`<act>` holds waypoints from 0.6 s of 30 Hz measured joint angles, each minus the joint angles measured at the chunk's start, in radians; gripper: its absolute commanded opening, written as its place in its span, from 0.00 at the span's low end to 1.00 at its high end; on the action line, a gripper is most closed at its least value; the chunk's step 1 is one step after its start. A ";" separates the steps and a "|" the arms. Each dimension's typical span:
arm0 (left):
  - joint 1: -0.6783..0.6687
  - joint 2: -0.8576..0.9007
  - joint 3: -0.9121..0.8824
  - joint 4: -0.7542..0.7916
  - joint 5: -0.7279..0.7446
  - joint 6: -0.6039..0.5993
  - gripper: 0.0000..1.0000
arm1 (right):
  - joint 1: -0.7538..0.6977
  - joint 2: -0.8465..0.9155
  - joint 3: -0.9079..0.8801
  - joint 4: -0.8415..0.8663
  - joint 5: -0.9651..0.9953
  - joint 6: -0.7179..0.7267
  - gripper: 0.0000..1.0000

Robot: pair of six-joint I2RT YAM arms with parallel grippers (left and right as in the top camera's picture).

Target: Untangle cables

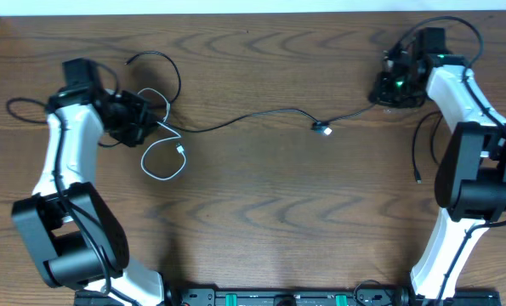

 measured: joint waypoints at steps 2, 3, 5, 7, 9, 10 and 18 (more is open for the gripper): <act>-0.042 0.000 0.000 0.000 -0.064 0.004 0.42 | 0.022 0.000 0.000 0.000 -0.003 0.000 0.04; -0.059 0.000 0.000 0.000 -0.090 0.001 0.49 | 0.033 0.000 0.000 -0.001 -0.004 0.000 0.07; -0.085 0.000 0.000 0.000 -0.130 0.009 0.60 | 0.052 0.000 0.000 -0.001 -0.005 0.000 0.16; -0.101 0.000 0.000 0.002 -0.153 0.006 0.73 | 0.064 0.000 0.000 -0.002 -0.006 -0.005 0.28; -0.107 0.000 0.000 0.004 -0.160 0.018 0.82 | 0.077 0.000 0.000 -0.003 -0.008 -0.001 0.44; -0.107 0.000 0.000 0.005 -0.161 0.016 0.84 | 0.080 0.000 0.000 -0.002 -0.008 -0.005 0.47; -0.129 0.000 0.000 0.011 -0.119 0.055 0.94 | 0.093 0.000 0.000 0.003 -0.030 -0.013 0.57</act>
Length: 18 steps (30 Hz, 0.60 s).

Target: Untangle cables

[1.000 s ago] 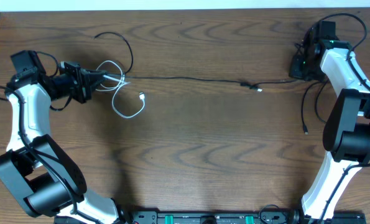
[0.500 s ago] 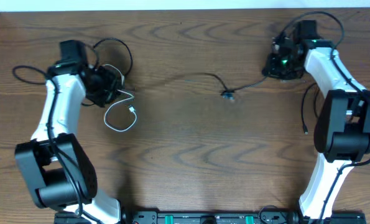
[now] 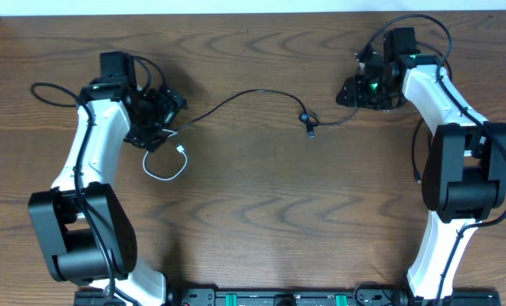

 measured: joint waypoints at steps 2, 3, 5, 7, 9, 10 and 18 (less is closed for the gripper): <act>-0.022 0.000 0.000 0.006 0.005 0.032 0.95 | 0.003 0.000 0.000 0.003 -0.033 -0.031 0.62; -0.042 0.000 0.000 0.010 0.006 0.067 0.95 | 0.009 0.000 0.000 0.003 -0.054 -0.051 0.64; -0.063 0.000 0.002 0.001 0.006 0.103 0.95 | 0.018 0.000 0.000 0.002 -0.069 -0.068 0.70; -0.089 -0.001 0.004 -0.013 0.010 0.135 0.95 | 0.026 0.000 0.000 0.002 -0.076 -0.061 0.72; -0.099 -0.001 0.004 -0.013 0.007 0.144 0.95 | 0.028 0.000 0.000 -0.002 -0.071 -0.019 0.72; -0.105 -0.001 0.004 -0.013 -0.002 0.143 0.95 | 0.028 0.000 0.000 -0.008 -0.067 0.009 0.74; -0.181 -0.002 0.006 -0.011 -0.113 0.142 0.95 | 0.028 0.000 0.029 -0.205 -0.029 0.088 0.91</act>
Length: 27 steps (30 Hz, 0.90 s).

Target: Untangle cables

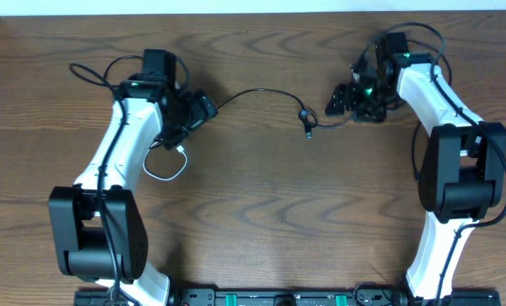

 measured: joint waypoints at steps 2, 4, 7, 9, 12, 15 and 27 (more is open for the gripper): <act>-0.021 0.000 0.001 0.002 -0.014 0.000 0.95 | 0.000 0.000 0.060 -0.105 0.015 -0.010 0.94; -0.031 -0.001 0.001 0.009 -0.021 0.000 0.95 | 0.002 0.000 0.140 -0.204 0.034 -0.036 0.96; -0.035 -0.002 0.002 0.035 -0.032 -0.007 0.95 | 0.007 -0.005 0.213 -0.244 0.048 -0.072 0.99; -0.041 -0.002 0.002 0.068 -0.038 -0.021 0.87 | 0.019 -0.010 0.227 -0.229 0.051 -0.086 0.99; -0.052 -0.002 0.002 0.114 -0.041 -0.043 0.64 | 0.042 -0.010 0.227 -0.187 0.037 -0.092 0.94; -0.069 0.014 0.004 0.168 -0.043 -0.068 0.45 | 0.084 -0.011 0.227 -0.150 0.013 -0.102 0.88; -0.080 0.113 0.007 0.227 -0.108 -0.075 0.37 | 0.194 -0.010 0.227 -0.149 0.053 -0.214 0.37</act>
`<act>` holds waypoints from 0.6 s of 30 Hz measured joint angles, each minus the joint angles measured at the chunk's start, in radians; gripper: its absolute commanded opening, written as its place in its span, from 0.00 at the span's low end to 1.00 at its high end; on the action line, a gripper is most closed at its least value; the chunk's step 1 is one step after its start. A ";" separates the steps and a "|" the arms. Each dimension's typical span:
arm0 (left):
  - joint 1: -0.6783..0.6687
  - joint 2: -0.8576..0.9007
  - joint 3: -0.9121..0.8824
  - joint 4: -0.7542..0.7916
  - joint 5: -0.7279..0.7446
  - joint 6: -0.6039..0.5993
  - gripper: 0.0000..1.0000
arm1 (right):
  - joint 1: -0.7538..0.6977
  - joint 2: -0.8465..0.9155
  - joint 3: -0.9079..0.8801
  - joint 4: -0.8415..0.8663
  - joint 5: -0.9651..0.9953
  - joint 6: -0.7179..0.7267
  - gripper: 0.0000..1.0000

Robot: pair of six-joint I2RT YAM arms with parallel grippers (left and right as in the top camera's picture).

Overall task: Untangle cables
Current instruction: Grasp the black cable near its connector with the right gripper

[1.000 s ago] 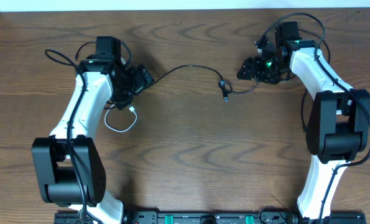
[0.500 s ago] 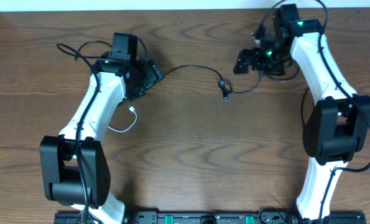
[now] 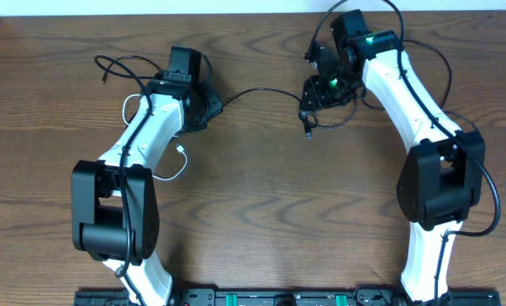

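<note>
In the overhead view a thin black cable (image 3: 265, 90) arcs across the table's upper middle. Its left end runs into my left gripper (image 3: 210, 105), which looks shut on it. The right part bends down past a small connector (image 3: 308, 131) and back up into my right gripper (image 3: 315, 90), also seemingly shut on it. A white cable (image 3: 169, 176) lies in a loop under and beside the left forearm. Its plug (image 3: 181, 151) shows, and a white strand (image 3: 132, 104) rises beside the arm. Neither gripper's fingertips can be made out clearly.
Black arm wiring (image 3: 116, 63) loops behind the left wrist and more arm wiring (image 3: 444, 64) hangs around the right arm. The brown wooden table (image 3: 261, 221) reaches to a pale wall strip at the far edge. A black rail lies along the near edge.
Both grippers have moved inward and toward the far edge. The left is further right, the right further left above the connector. The black cable between them is shorter and more bowed.
At first the grippers were far apart with the black cable stretched almost flat between them. At each later moment they stood closer, the cable slacker and its connector dangling. The white loop stayed near the same spot, and the left forearm now lies over it.
</note>
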 measured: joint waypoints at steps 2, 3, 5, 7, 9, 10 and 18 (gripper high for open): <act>0.000 0.000 0.000 0.000 -0.016 0.000 0.37 | 0.000 0.000 0.000 0.004 0.016 -0.029 0.38; 0.000 0.000 0.000 0.000 -0.021 0.000 0.37 | 0.000 0.000 0.000 0.004 0.034 -0.050 0.40; 0.000 0.000 0.000 0.000 -0.032 0.000 0.37 | 0.001 0.000 -0.008 0.012 0.066 -0.101 0.41; 0.000 0.000 0.000 0.000 -0.037 0.000 0.37 | 0.004 -0.001 -0.027 0.026 0.079 -0.134 0.45; 0.000 0.000 0.000 0.000 -0.040 0.000 0.37 | 0.021 -0.001 -0.088 0.074 0.092 -0.187 0.47; 0.000 0.000 0.000 0.001 -0.040 0.000 0.37 | 0.027 -0.001 -0.112 0.105 0.095 -0.204 0.46; 0.000 0.000 0.000 0.001 -0.044 0.000 0.37 | 0.064 -0.004 -0.257 0.315 0.112 -0.286 0.01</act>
